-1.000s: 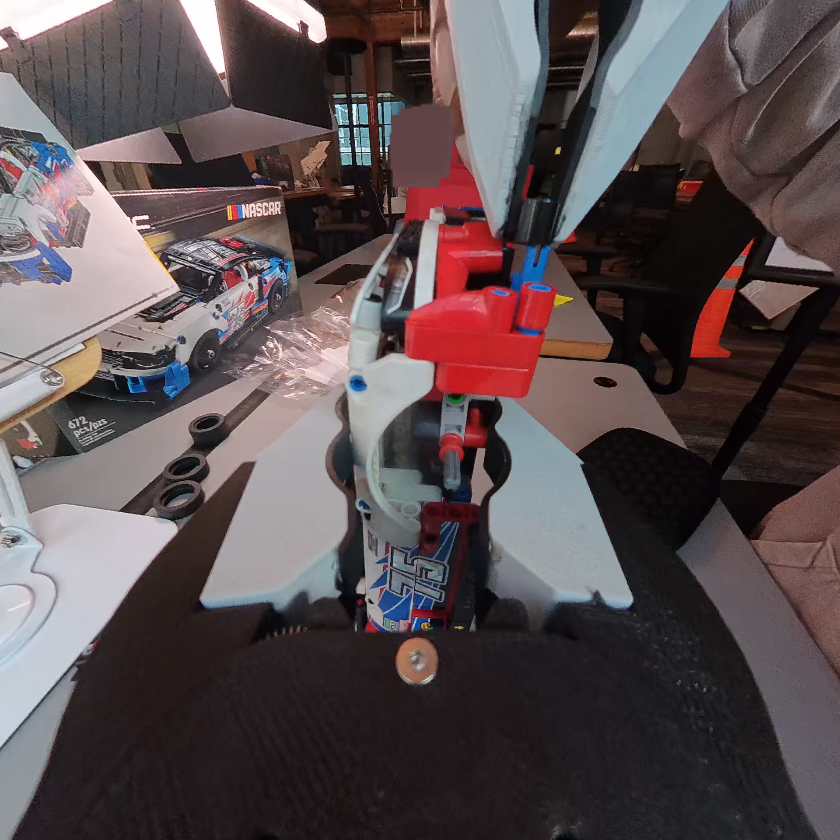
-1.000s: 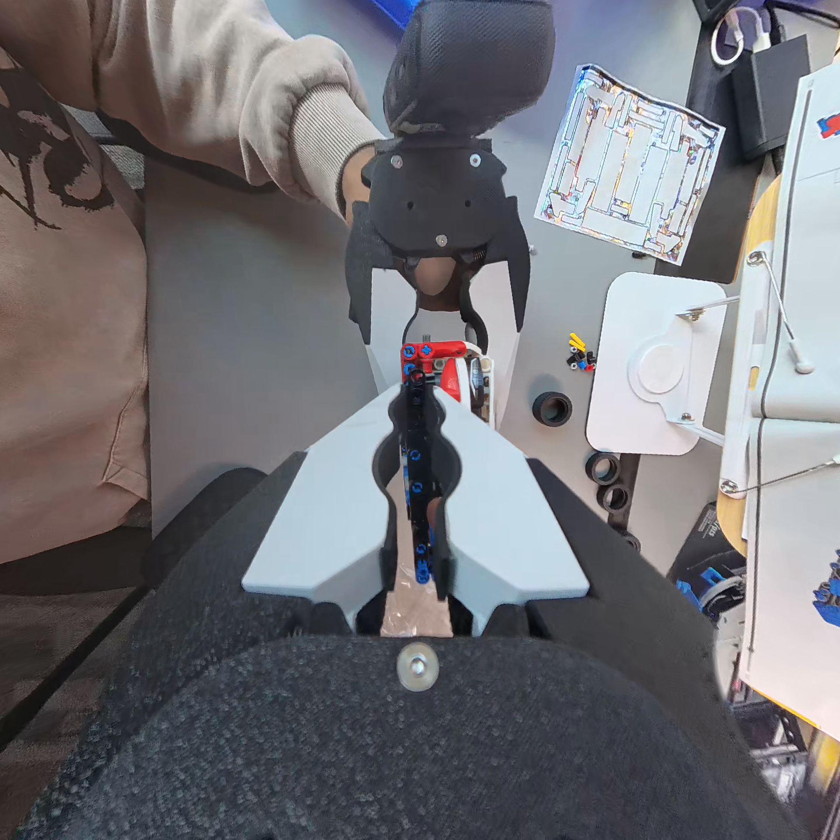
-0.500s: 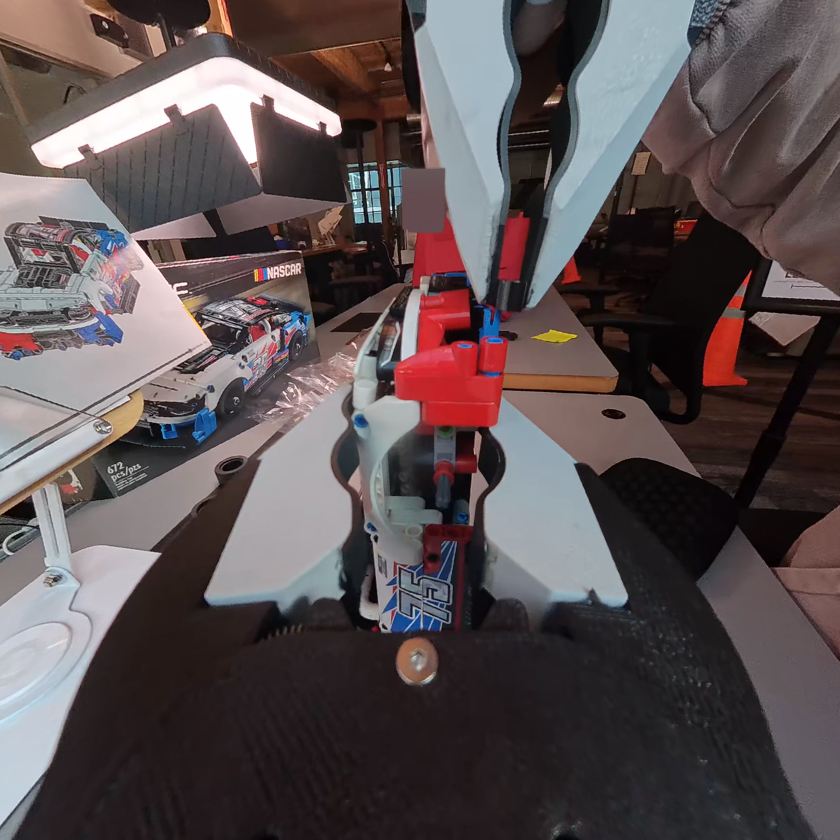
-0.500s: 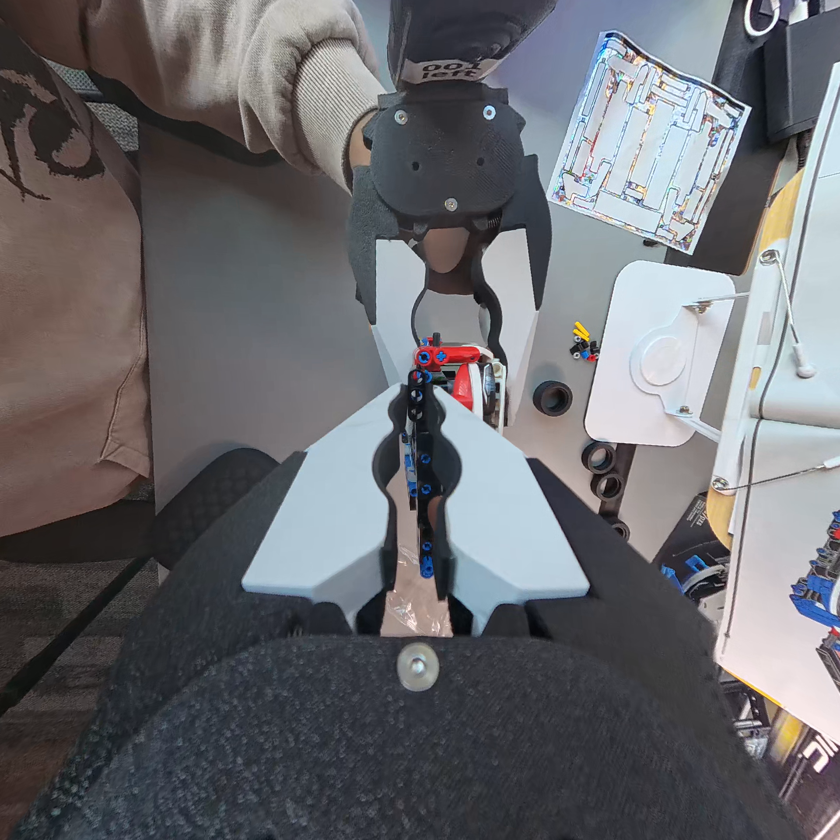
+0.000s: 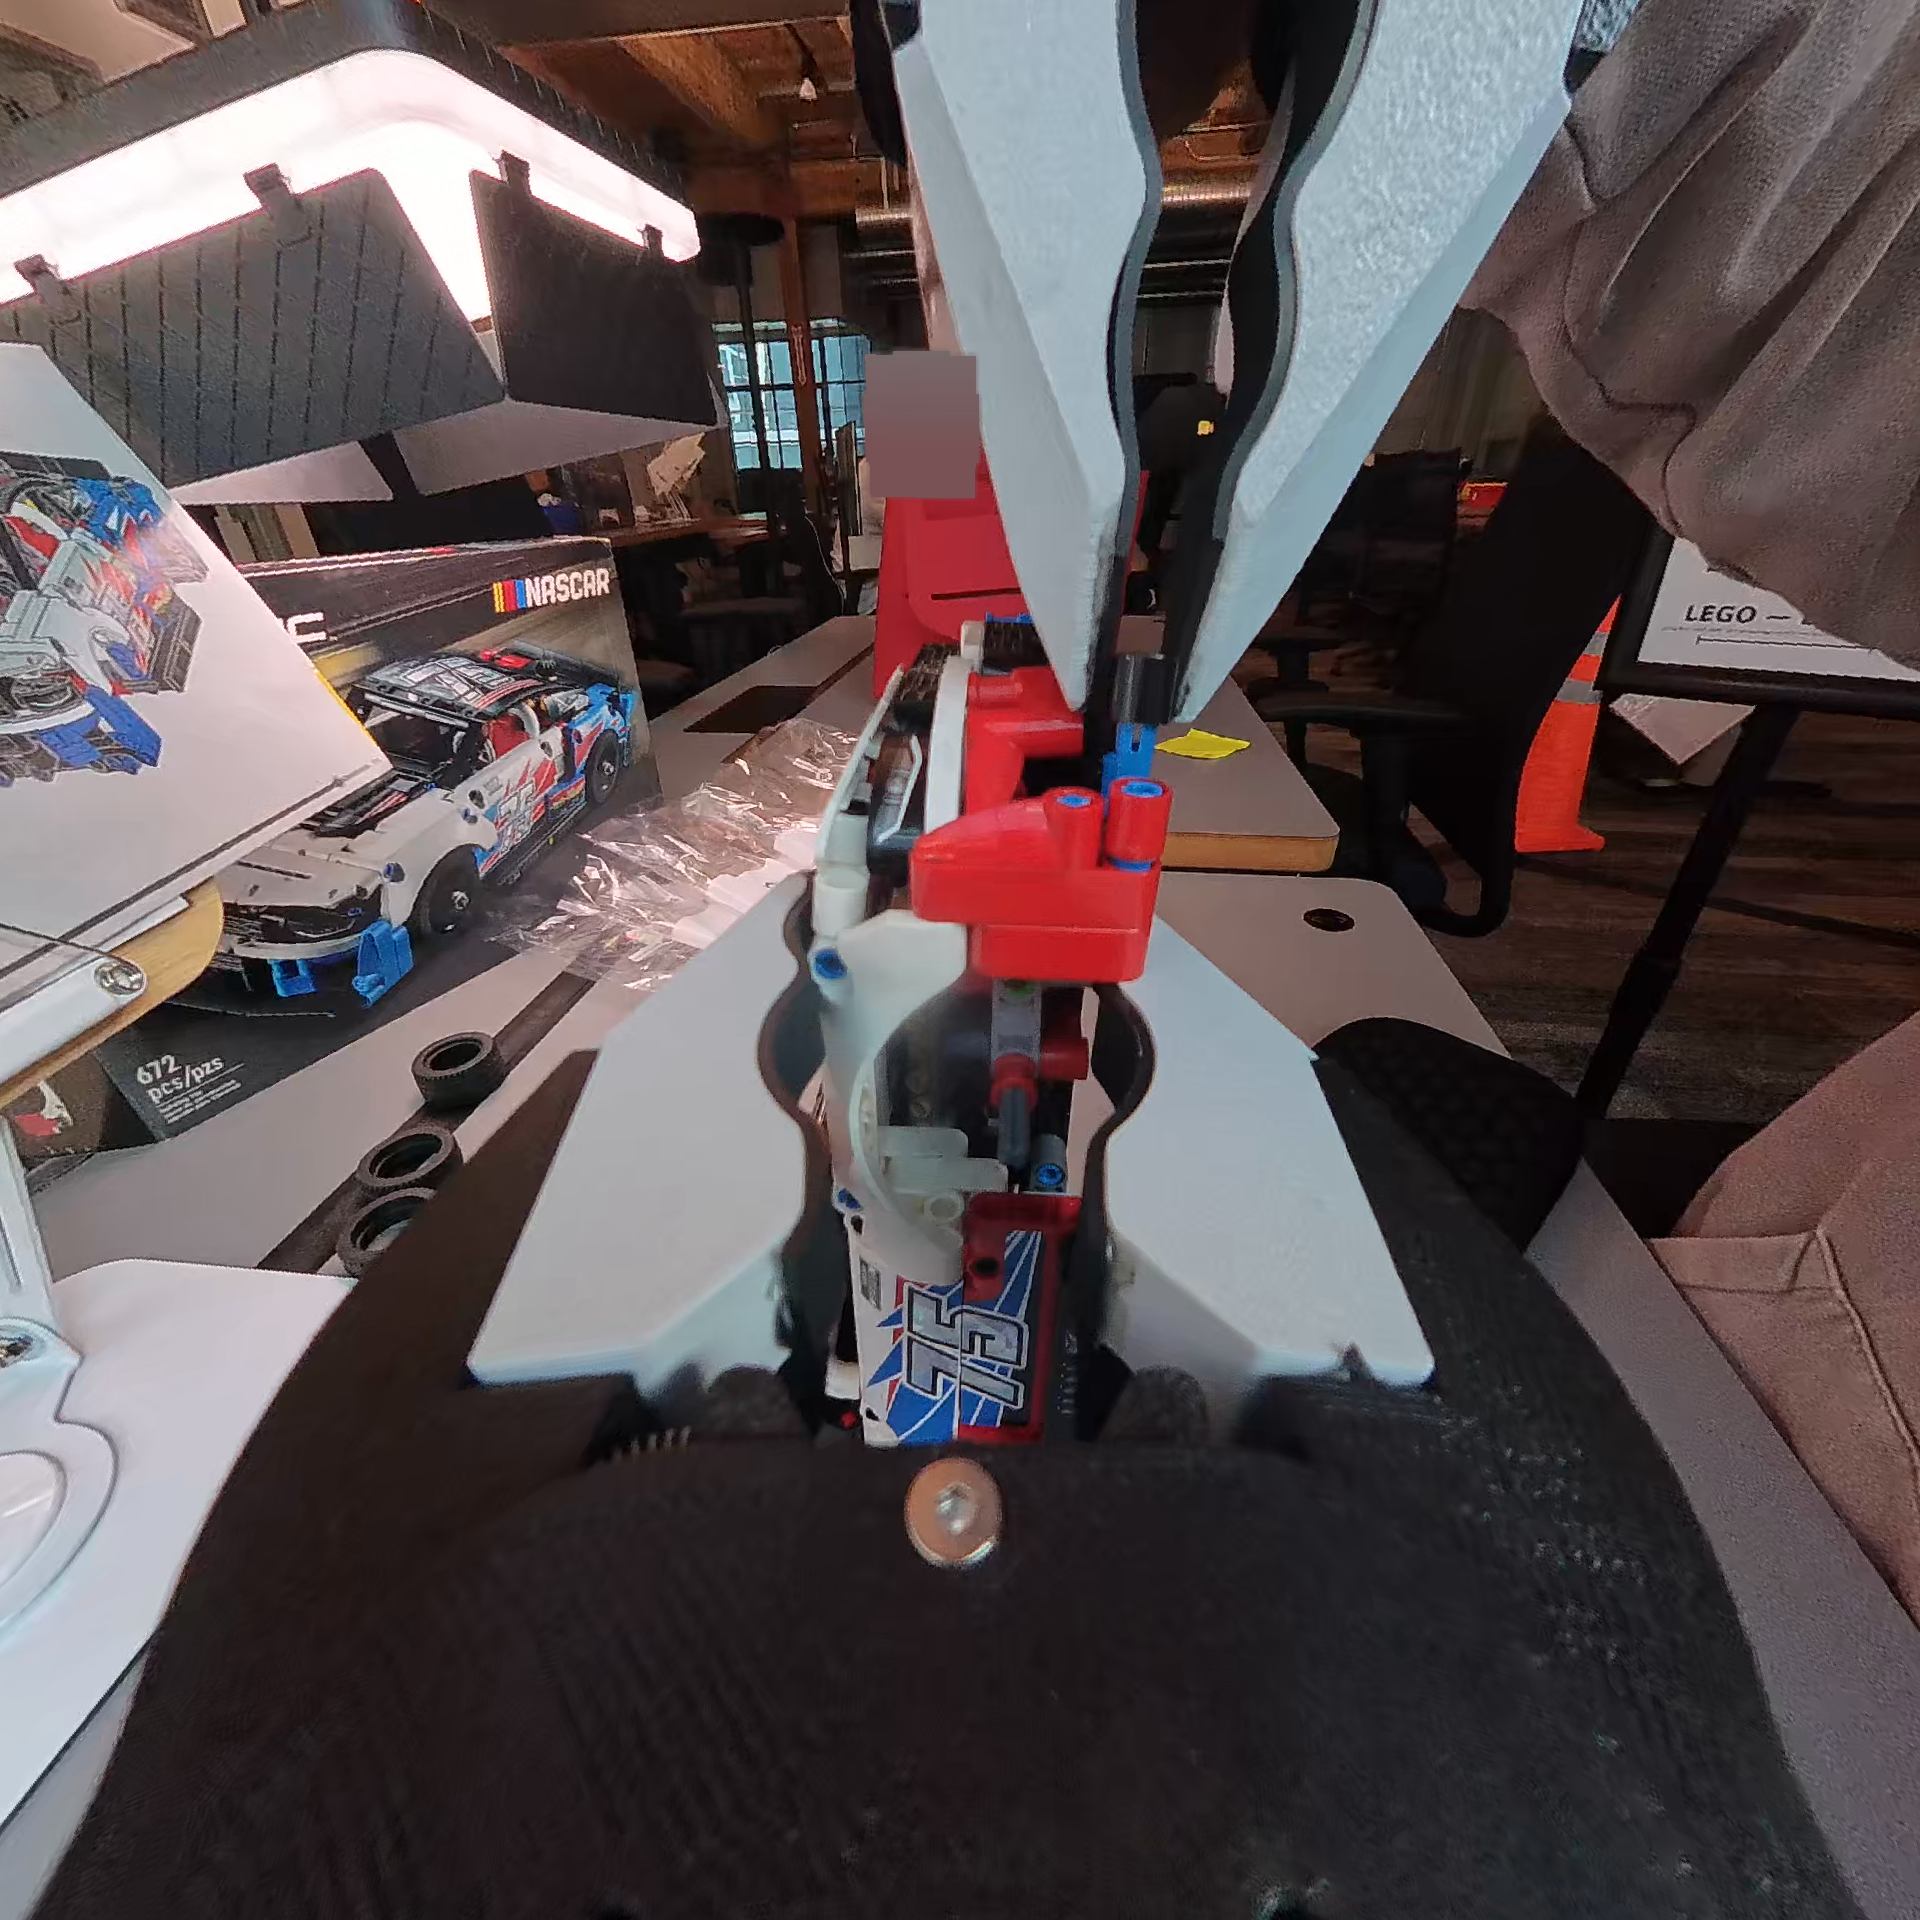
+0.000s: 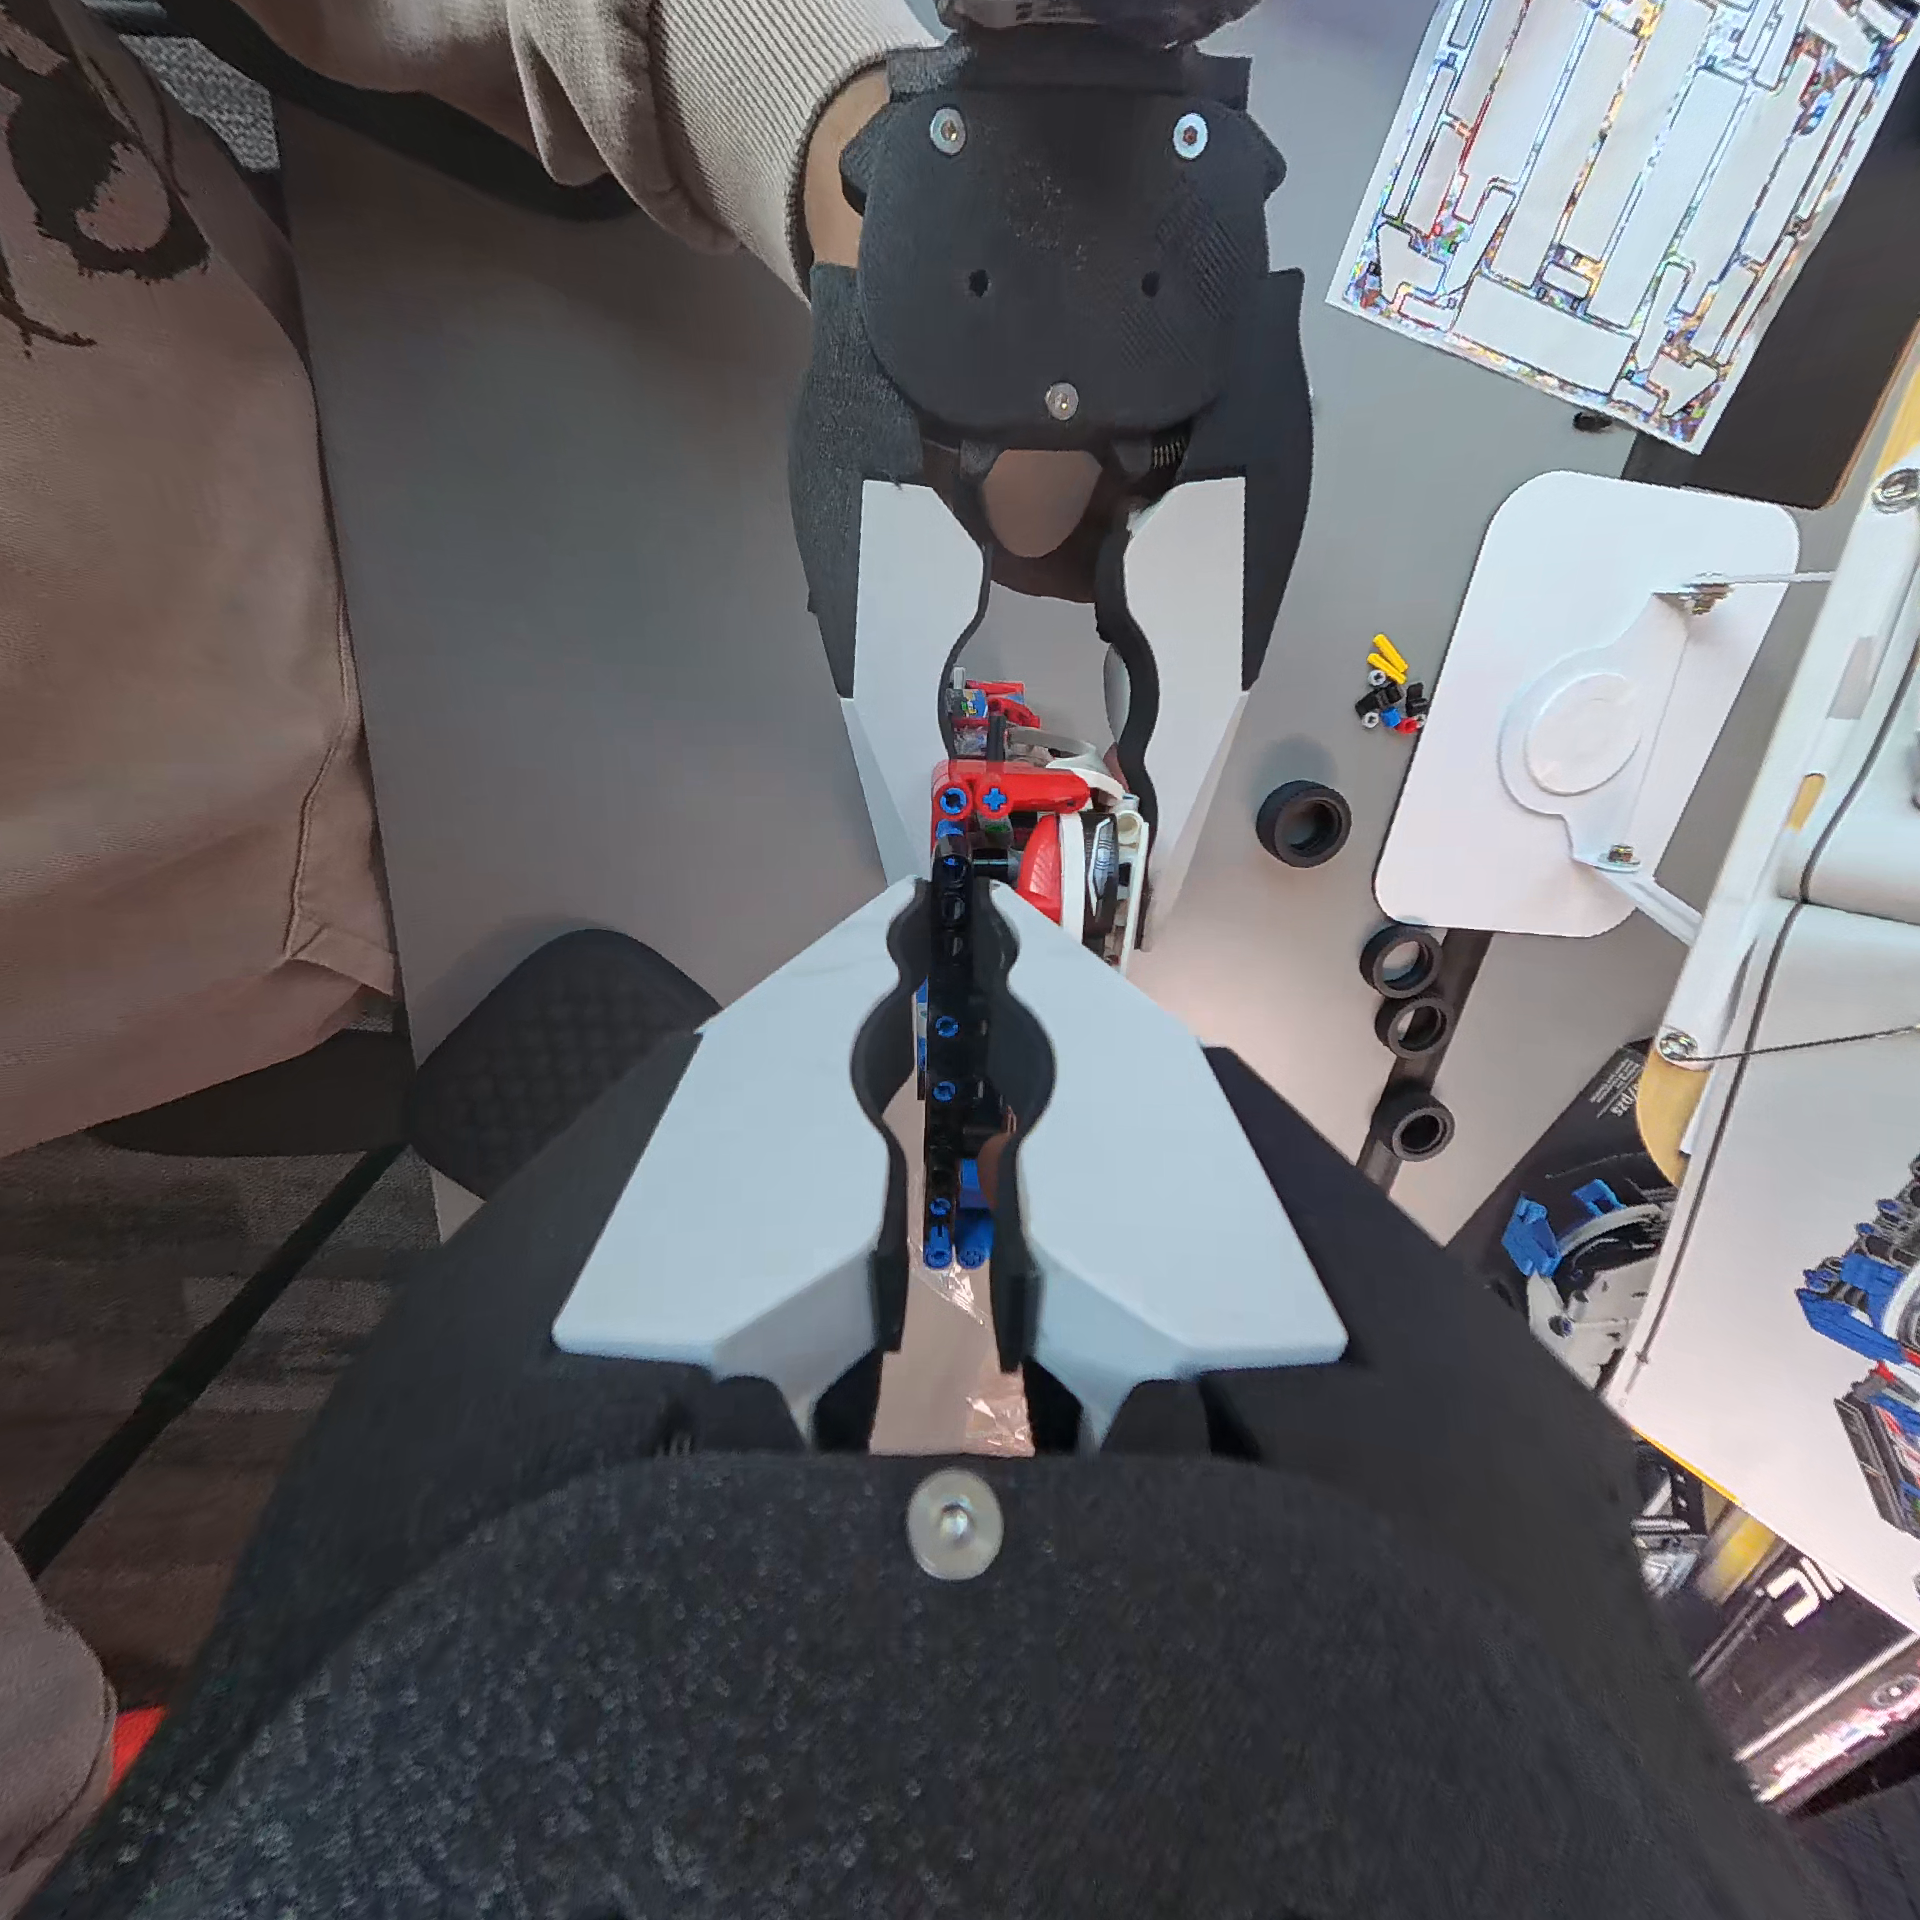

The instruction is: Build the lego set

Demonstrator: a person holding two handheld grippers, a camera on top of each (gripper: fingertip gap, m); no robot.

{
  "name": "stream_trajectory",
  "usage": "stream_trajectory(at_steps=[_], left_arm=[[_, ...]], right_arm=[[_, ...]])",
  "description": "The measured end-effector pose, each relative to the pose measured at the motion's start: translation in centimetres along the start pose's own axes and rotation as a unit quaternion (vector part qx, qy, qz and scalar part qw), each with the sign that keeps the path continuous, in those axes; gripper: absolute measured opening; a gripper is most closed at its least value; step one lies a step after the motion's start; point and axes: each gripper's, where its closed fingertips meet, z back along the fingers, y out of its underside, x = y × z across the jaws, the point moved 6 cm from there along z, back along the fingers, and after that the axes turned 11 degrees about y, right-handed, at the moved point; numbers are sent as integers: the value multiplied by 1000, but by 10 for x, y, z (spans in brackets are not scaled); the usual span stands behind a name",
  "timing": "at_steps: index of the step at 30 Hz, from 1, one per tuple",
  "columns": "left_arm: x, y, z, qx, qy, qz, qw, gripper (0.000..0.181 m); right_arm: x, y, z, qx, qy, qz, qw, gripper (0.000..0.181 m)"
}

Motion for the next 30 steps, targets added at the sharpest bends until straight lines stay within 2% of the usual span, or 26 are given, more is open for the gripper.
stream_trajectory(at_steps=[8, 17, 24, 27, 30], left_arm=[[3, 2, 1, -14, -3, 7, 1000, 52], [-2, 0, 0, -6, 0, -20, 1000, 58], [-4, 0, 1, -10, 16, -22, 1000, 59], [-7, -1, 3, -7, 40, -22, 999, 66], [-6, -6, 7, -24, 33, -21, 999, 60]], right_arm=[[-2, 0, -1, 4, -4, -4, 1000, 4], [2, 0, -1, 0, -7, 1, 1000, 4], [4, -2, -1, -4, -14, 7, 1000, 5], [3, -2, -1, 5, -8, 12, 1000, 4], [3, -3, -2, 10, -11, 12, 1000, 4]])
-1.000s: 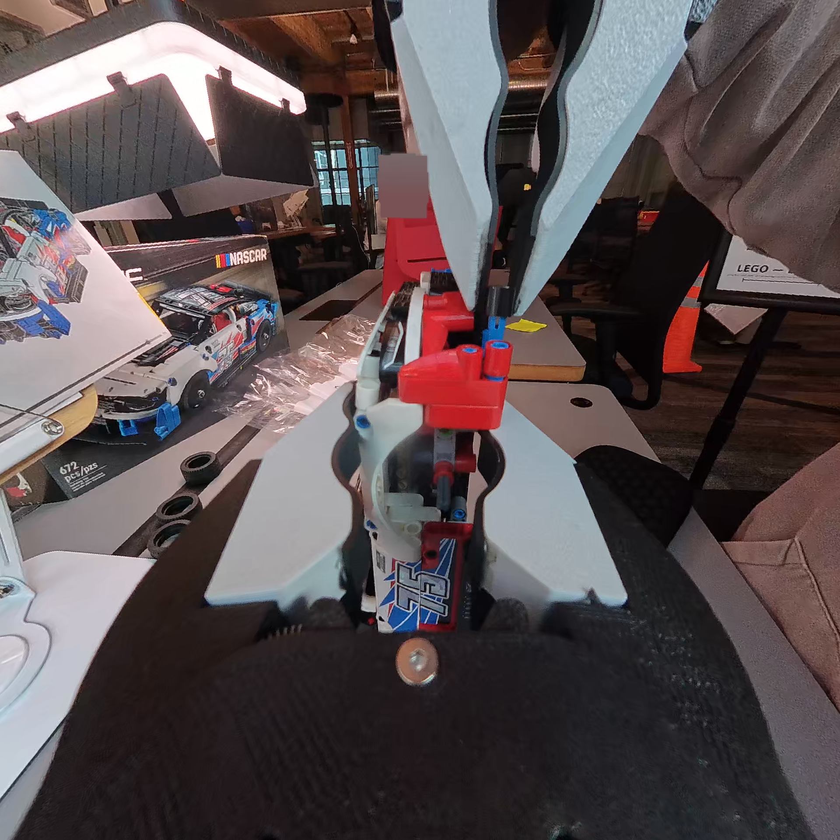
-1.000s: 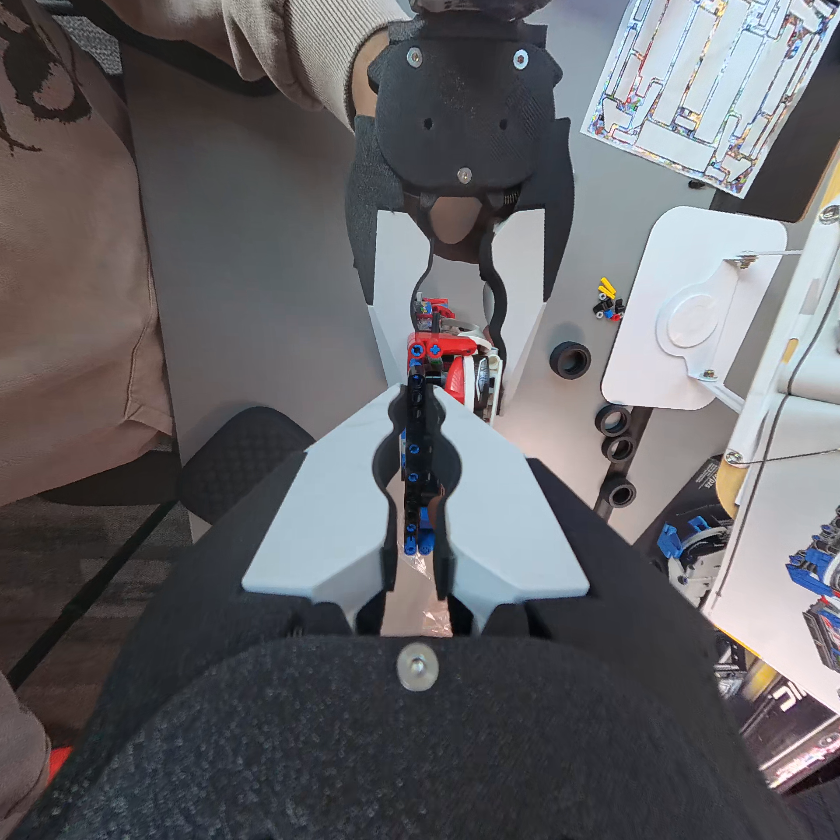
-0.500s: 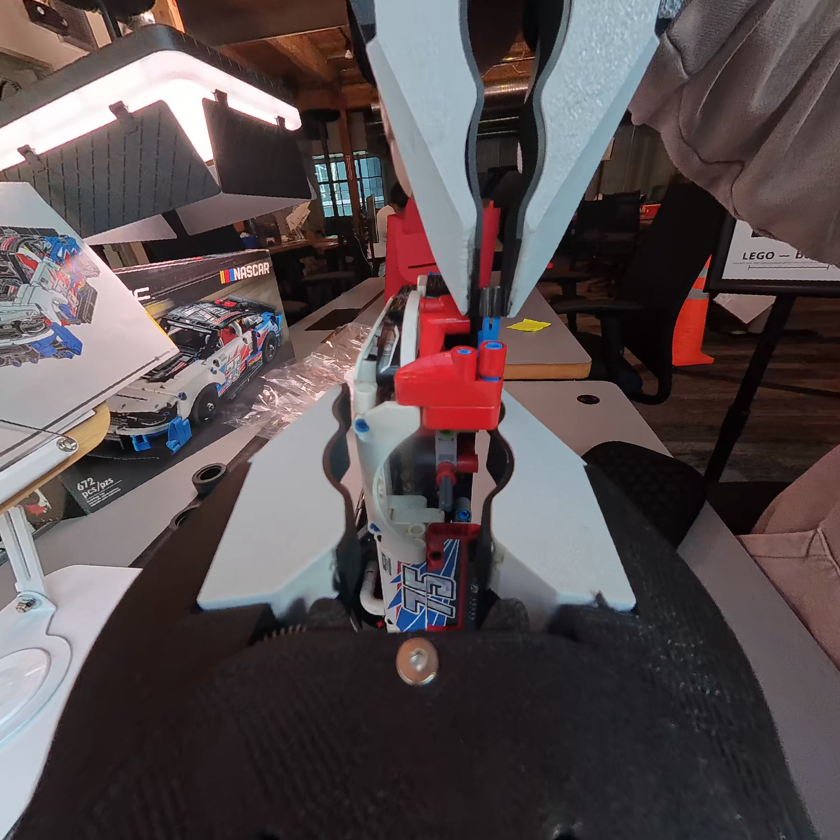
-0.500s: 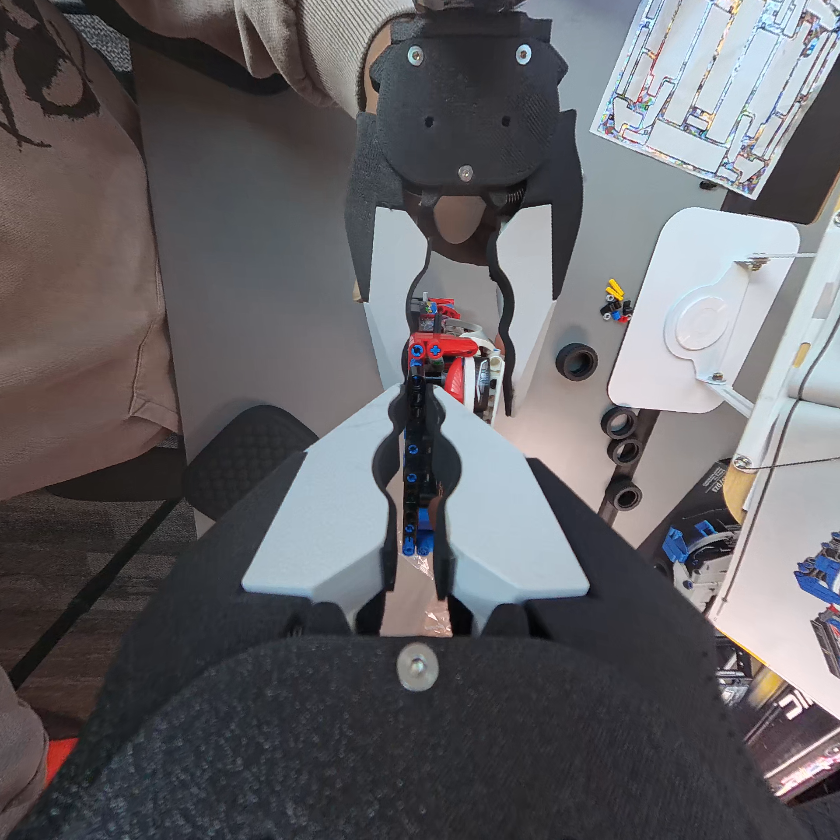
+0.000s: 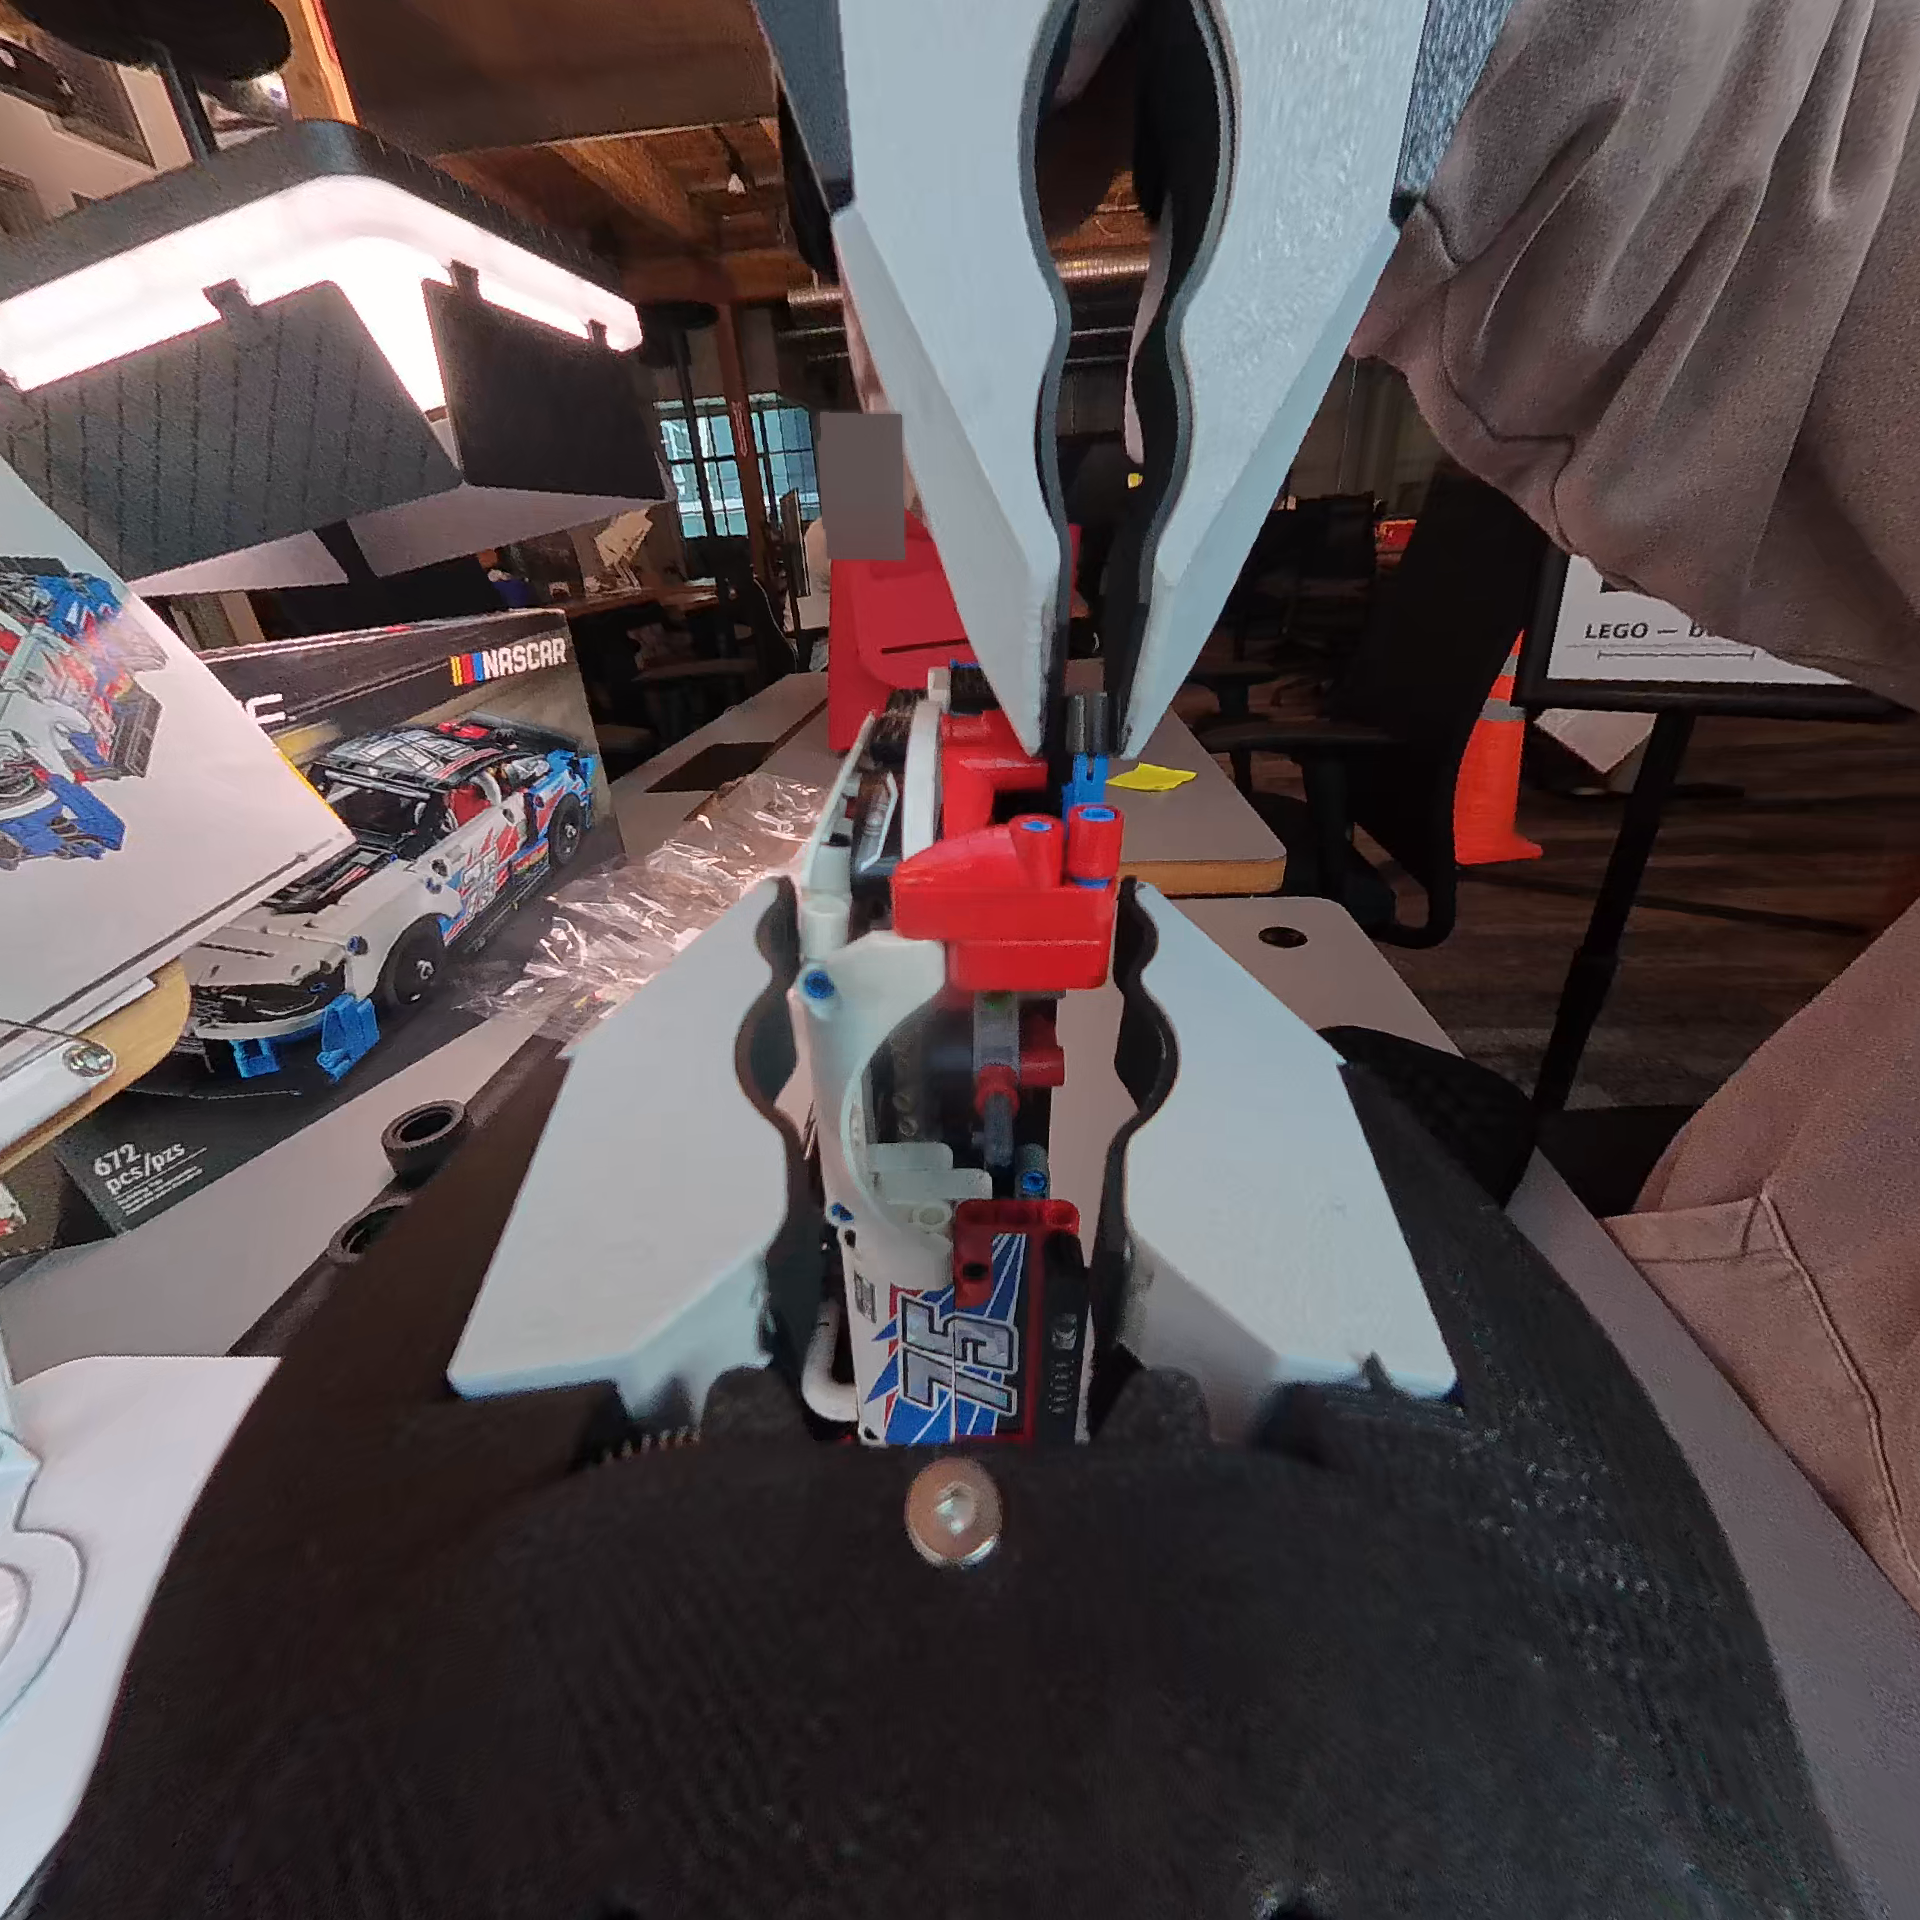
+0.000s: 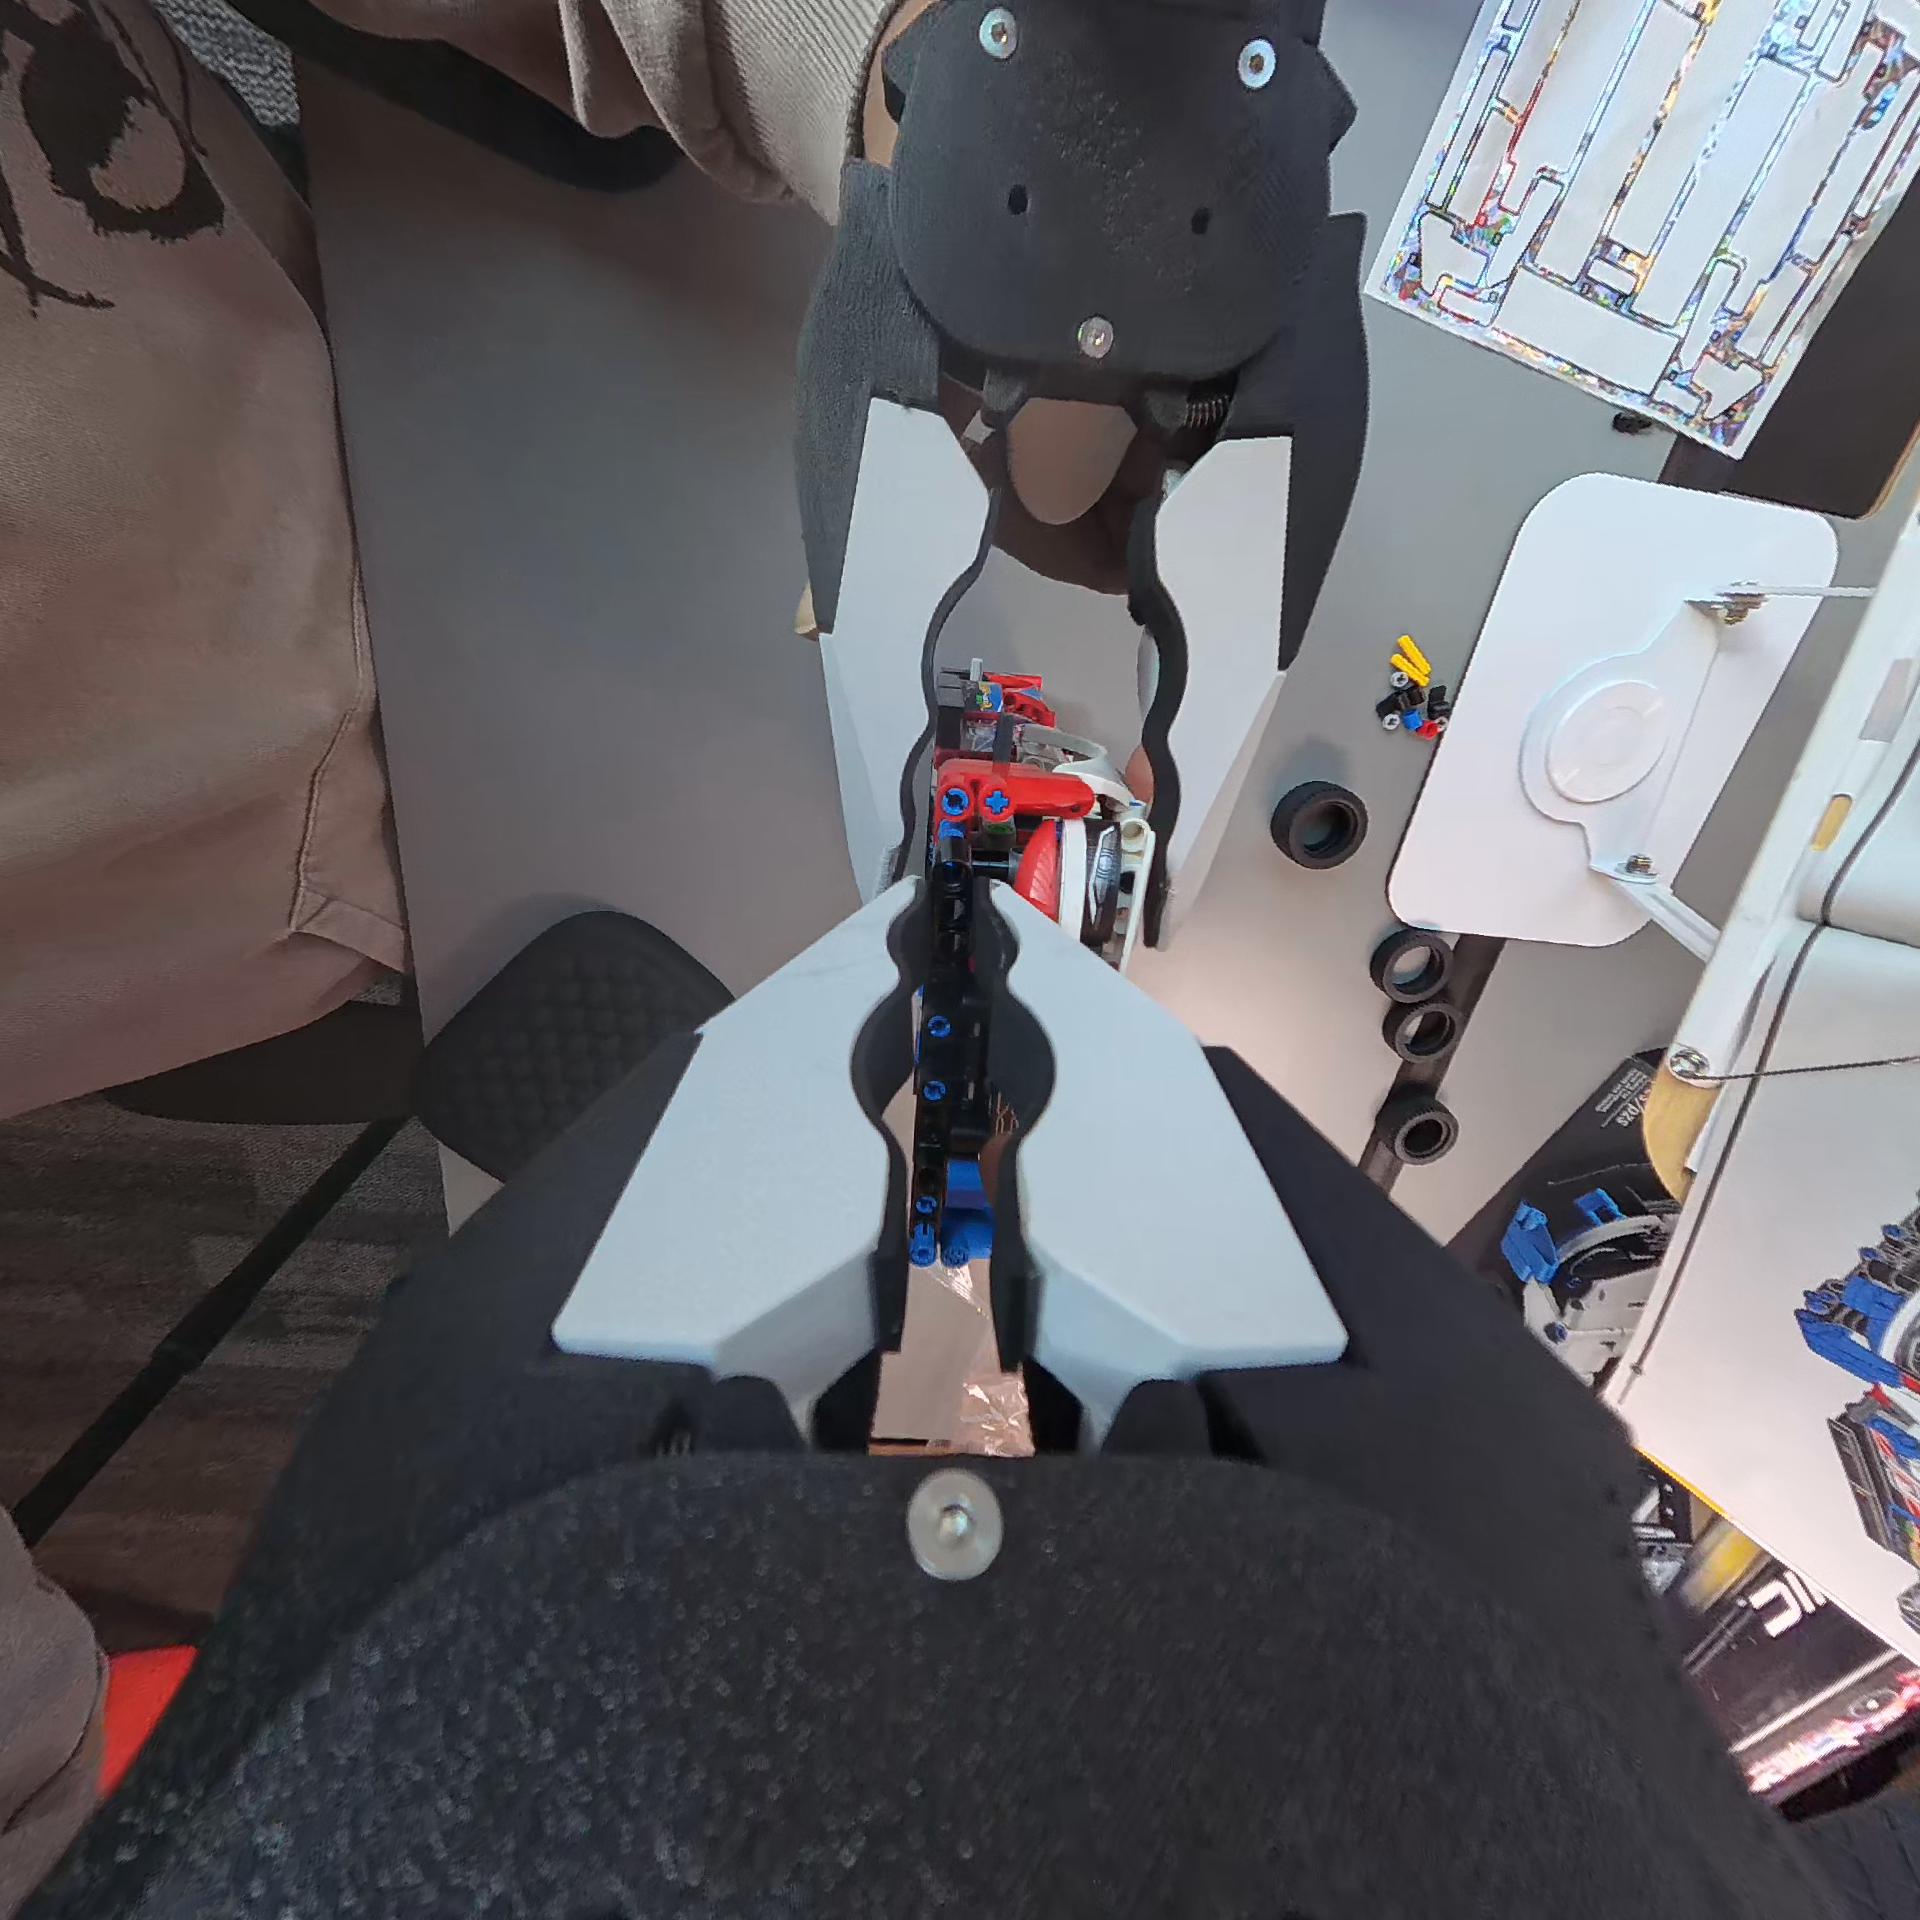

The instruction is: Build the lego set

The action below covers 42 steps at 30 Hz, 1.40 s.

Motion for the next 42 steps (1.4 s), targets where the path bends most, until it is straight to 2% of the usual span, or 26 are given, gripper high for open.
stream_trajectory(at_steps=[4, 42], left_arm=[[0, -2, 0, 1, -14, -7, 1000, 54], [0, -2, -1, 8, -20, 0, 1000, 54]], right_arm=[[0, -1, 0, 6, 3, 3, 1000, 4], [2, -1, -3, 5, 19, 12, 1000, 5]])
